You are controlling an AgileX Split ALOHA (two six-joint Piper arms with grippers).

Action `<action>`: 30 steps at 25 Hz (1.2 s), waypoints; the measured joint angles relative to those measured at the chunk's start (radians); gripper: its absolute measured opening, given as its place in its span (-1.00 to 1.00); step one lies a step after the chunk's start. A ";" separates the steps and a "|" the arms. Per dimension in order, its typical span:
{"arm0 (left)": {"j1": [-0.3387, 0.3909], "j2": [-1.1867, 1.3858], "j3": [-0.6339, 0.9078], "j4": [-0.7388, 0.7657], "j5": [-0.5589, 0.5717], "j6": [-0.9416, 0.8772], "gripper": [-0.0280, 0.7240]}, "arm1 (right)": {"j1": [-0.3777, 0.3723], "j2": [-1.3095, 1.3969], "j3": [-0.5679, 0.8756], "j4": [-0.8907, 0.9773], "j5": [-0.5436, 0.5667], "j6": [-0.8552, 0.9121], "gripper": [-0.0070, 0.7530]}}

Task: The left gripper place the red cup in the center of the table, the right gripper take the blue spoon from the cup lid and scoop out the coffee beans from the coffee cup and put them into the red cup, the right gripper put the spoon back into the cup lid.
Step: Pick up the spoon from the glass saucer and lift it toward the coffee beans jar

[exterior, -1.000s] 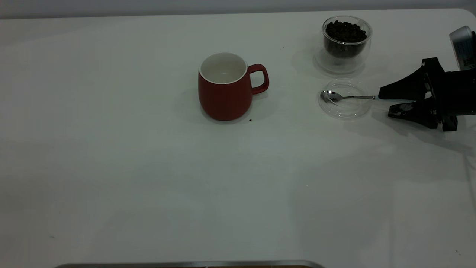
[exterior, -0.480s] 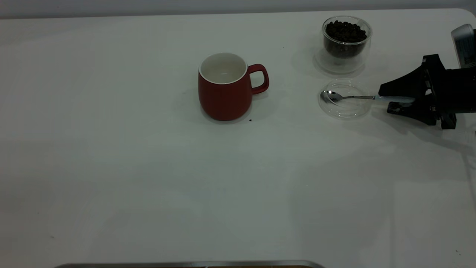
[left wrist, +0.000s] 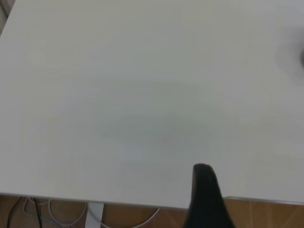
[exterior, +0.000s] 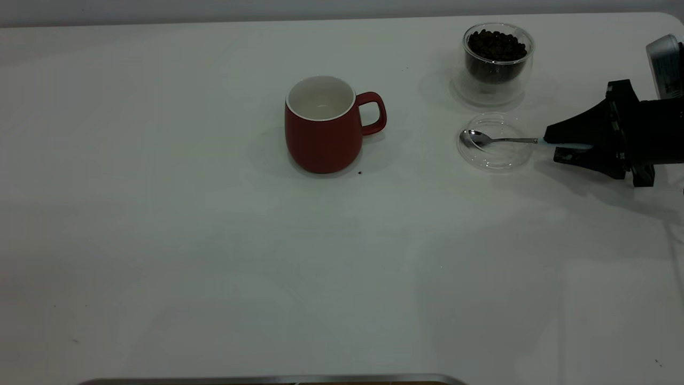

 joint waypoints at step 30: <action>0.000 0.000 0.000 0.000 0.000 0.000 0.57 | 0.000 -0.029 -0.007 -0.108 0.019 0.049 -0.71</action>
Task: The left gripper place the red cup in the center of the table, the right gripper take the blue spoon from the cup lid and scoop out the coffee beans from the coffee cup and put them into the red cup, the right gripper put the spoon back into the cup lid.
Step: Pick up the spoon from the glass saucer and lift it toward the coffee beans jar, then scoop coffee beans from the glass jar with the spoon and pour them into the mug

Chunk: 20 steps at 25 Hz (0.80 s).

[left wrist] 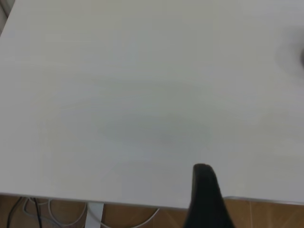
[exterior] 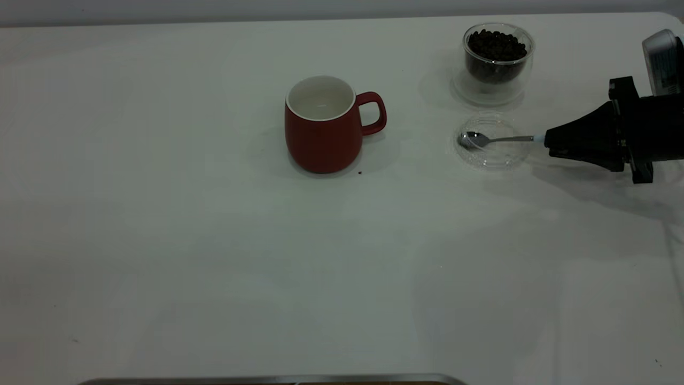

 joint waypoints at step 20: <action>0.000 0.000 0.000 0.000 0.000 0.000 0.57 | 0.001 -0.446 -0.104 -0.210 -0.124 0.280 -0.72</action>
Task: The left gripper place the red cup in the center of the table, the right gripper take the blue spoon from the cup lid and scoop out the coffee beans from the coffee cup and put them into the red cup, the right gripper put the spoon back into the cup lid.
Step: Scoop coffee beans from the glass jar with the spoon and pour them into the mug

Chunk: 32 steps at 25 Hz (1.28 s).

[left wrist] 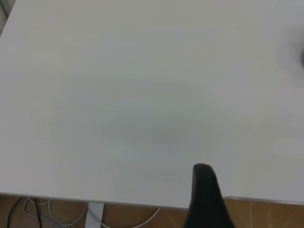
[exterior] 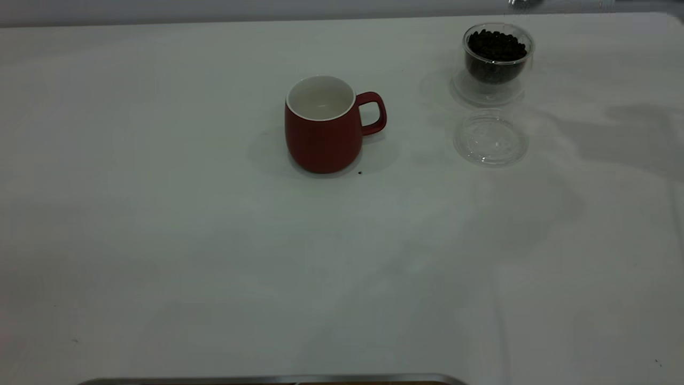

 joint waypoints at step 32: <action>0.000 0.000 0.000 0.000 0.000 0.001 0.57 | 0.114 0.297 -0.561 -0.580 0.087 0.579 -0.72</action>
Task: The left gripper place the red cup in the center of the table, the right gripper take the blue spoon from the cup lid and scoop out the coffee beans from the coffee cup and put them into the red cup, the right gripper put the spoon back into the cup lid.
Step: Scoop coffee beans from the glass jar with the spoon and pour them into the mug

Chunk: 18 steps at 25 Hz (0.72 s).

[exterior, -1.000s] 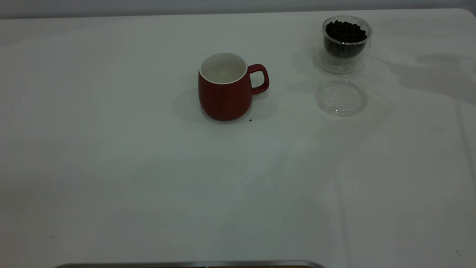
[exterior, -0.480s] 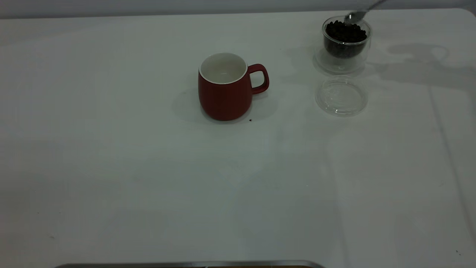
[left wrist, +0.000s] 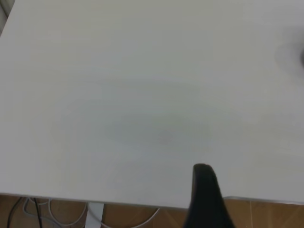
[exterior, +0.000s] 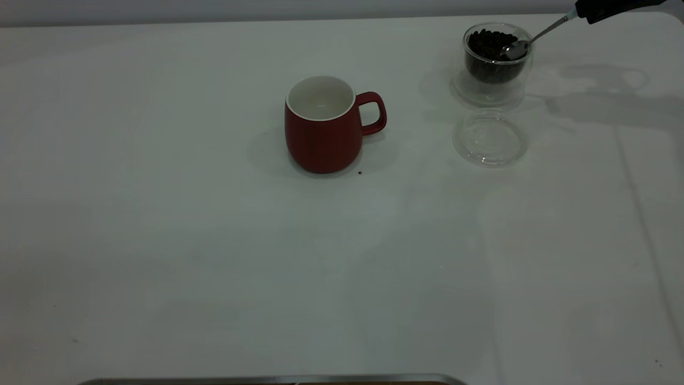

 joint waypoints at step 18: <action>0.000 0.000 0.000 0.000 0.000 -0.001 0.57 | 0.024 0.078 -0.004 0.076 -0.012 0.005 -0.72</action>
